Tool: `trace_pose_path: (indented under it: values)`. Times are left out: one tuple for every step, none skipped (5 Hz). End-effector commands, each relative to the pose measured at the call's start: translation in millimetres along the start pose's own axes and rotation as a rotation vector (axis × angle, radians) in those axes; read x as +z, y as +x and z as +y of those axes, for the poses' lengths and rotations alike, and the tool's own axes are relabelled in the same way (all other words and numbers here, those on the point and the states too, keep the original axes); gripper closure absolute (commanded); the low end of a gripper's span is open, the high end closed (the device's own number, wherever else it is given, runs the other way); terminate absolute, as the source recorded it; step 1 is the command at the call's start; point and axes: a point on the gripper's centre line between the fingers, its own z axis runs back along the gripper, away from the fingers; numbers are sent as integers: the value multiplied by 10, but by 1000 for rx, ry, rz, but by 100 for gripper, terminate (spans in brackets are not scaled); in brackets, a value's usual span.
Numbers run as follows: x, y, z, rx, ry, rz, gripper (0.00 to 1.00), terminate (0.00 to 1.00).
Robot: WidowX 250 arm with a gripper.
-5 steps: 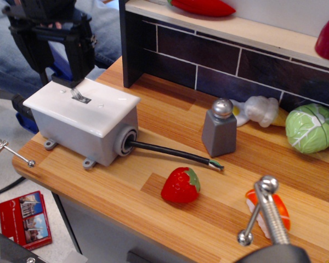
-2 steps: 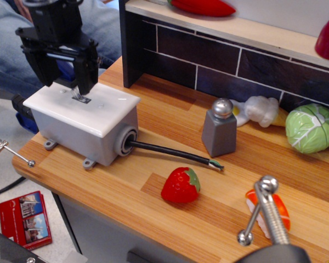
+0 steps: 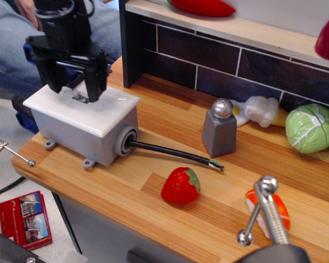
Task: Move light switch to the right
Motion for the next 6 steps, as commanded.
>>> trace_pose_path:
  values:
    - [17,54,-99,13,-7,-24,0,0]
    - [-3,21,-173,4,-13,-19,0,0]
    - [50,-6,-259,9,-39,23,0,0]
    - [58,-36,-354,-1,-38,37,0,0]
    - [18,-74,-390,-5,-21,33,0,0]
    - [-19,-57,-367,5,0,52,0,100]
